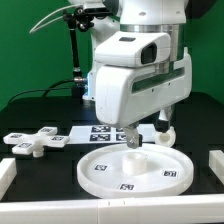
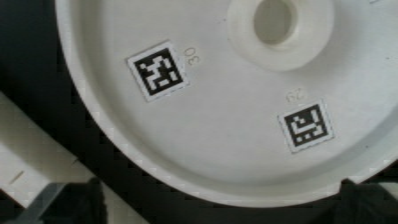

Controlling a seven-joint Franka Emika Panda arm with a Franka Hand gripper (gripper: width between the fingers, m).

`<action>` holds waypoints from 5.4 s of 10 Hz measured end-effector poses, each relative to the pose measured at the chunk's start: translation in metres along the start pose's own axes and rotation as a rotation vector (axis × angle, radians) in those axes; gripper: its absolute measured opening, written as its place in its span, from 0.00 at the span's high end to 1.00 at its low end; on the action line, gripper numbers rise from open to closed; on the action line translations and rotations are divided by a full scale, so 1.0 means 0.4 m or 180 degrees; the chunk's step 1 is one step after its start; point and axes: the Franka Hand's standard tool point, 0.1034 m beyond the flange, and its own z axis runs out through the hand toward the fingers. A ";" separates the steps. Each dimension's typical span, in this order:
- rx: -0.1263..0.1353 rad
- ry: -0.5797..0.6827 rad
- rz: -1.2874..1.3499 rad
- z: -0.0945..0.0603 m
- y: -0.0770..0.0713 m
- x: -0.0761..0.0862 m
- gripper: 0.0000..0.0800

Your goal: Assemble round table

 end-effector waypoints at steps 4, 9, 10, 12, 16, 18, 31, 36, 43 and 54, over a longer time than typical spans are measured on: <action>0.0001 -0.0001 -0.0002 0.000 -0.001 0.000 0.19; -0.0075 0.0111 -0.0116 0.072 -0.040 -0.085 0.19; -0.0096 0.0145 -0.0116 0.096 -0.053 -0.093 0.19; -0.0096 0.0166 -0.0118 0.137 -0.071 -0.104 0.19; -0.0061 0.0144 -0.0107 0.171 -0.079 -0.115 0.19; -0.0065 0.0148 -0.0103 0.169 -0.076 -0.114 0.22; -0.0093 0.0256 -0.0239 0.165 -0.071 0.001 0.49; -0.0070 0.0231 -0.0221 0.165 -0.073 0.009 0.48; -0.0122 0.0223 -0.0126 0.079 -0.097 -0.058 0.19; 0.0150 0.0204 0.2523 0.059 -0.234 -0.132 0.19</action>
Offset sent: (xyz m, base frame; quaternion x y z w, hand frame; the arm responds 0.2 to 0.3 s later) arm 0.0000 0.0000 0.0000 0.0000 0.0000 0.0000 1.0000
